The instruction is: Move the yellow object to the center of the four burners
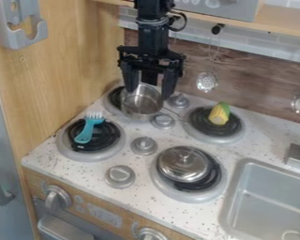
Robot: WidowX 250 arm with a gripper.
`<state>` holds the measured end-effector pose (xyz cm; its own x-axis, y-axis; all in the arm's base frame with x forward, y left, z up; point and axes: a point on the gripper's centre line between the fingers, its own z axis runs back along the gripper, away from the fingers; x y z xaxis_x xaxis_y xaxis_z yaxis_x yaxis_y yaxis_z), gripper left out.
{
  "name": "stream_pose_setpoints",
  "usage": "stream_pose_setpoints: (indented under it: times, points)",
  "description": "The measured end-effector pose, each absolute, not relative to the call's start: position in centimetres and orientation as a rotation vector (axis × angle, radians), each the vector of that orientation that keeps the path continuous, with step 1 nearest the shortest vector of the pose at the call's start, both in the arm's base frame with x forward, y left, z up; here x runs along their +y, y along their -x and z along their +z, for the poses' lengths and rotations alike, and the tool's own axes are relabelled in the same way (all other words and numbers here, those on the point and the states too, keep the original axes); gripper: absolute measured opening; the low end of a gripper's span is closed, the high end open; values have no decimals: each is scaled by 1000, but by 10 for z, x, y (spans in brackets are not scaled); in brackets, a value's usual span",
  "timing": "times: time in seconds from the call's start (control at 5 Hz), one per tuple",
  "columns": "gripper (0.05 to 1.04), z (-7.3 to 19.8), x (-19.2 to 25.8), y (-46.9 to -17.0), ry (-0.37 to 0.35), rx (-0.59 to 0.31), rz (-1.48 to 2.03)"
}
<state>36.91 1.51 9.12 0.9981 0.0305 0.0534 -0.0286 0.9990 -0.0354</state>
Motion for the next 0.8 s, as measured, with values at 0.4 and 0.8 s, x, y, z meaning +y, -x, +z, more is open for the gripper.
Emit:
stream_pose_setpoints:
  times: [0.4, 0.8]
  points:
    - [1000, 62, 1, -381, 24, -16, 18]
    - [1000, 12, -28, -420, -44, -102, -5]
